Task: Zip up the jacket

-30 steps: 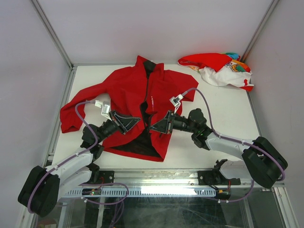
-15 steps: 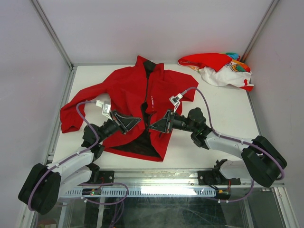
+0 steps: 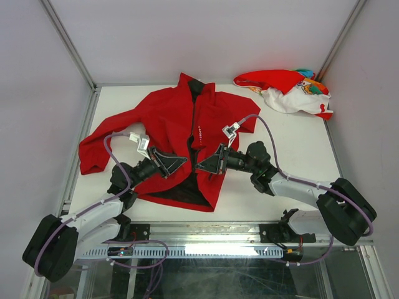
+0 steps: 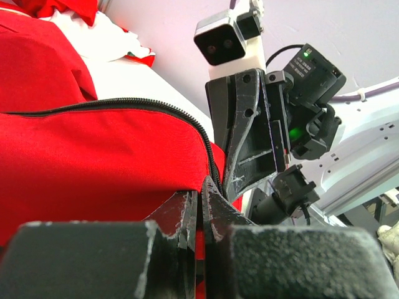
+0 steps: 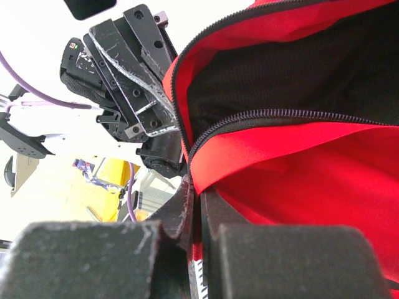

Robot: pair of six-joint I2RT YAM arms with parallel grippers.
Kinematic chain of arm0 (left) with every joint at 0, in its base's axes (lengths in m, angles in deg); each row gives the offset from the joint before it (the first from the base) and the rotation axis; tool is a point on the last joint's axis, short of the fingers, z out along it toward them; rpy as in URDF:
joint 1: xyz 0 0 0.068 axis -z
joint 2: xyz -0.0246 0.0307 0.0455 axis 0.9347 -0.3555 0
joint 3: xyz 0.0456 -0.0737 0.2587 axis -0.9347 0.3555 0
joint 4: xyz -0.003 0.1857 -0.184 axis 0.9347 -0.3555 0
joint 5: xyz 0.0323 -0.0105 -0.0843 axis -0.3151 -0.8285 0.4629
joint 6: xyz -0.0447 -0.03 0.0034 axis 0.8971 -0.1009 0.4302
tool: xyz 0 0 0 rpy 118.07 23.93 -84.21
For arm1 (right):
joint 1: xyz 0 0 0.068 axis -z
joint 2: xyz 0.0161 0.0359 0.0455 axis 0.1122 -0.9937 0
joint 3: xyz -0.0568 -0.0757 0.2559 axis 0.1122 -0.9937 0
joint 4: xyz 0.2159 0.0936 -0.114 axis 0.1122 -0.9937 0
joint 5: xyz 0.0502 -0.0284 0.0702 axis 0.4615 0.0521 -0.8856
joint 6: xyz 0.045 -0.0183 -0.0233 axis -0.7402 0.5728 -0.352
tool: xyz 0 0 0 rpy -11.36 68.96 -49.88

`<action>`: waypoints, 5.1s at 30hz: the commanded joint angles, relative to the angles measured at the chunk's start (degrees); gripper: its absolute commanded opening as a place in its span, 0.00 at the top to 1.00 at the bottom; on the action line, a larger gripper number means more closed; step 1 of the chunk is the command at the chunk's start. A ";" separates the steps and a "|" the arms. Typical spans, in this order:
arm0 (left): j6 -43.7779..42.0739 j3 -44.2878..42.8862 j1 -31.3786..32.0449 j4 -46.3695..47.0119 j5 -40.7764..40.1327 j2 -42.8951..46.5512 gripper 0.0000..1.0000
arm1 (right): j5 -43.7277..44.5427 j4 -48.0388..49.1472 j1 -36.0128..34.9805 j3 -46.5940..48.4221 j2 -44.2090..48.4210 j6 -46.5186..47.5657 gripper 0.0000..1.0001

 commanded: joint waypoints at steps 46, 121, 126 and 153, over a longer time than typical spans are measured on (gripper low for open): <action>-3.08 -0.66 2.46 1.23 -7.41 5.16 1.00 | 1.56 -0.06 -0.37 0.43 4.16 2.91 1.00; -0.03 -1.97 3.17 -12.90 -8.50 10.00 0.66 | 0.73 -5.72 -0.37 6.34 2.53 2.85 1.00; 7.82 -1.78 3.17 -15.90 -9.04 11.41 0.52 | 0.73 -5.21 -0.37 5.69 2.12 2.57 1.00; 18.41 -2.20 3.17 -21.72 -6.74 10.45 0.61 | 1.30 -7.13 -0.37 6.77 -1.47 1.16 1.00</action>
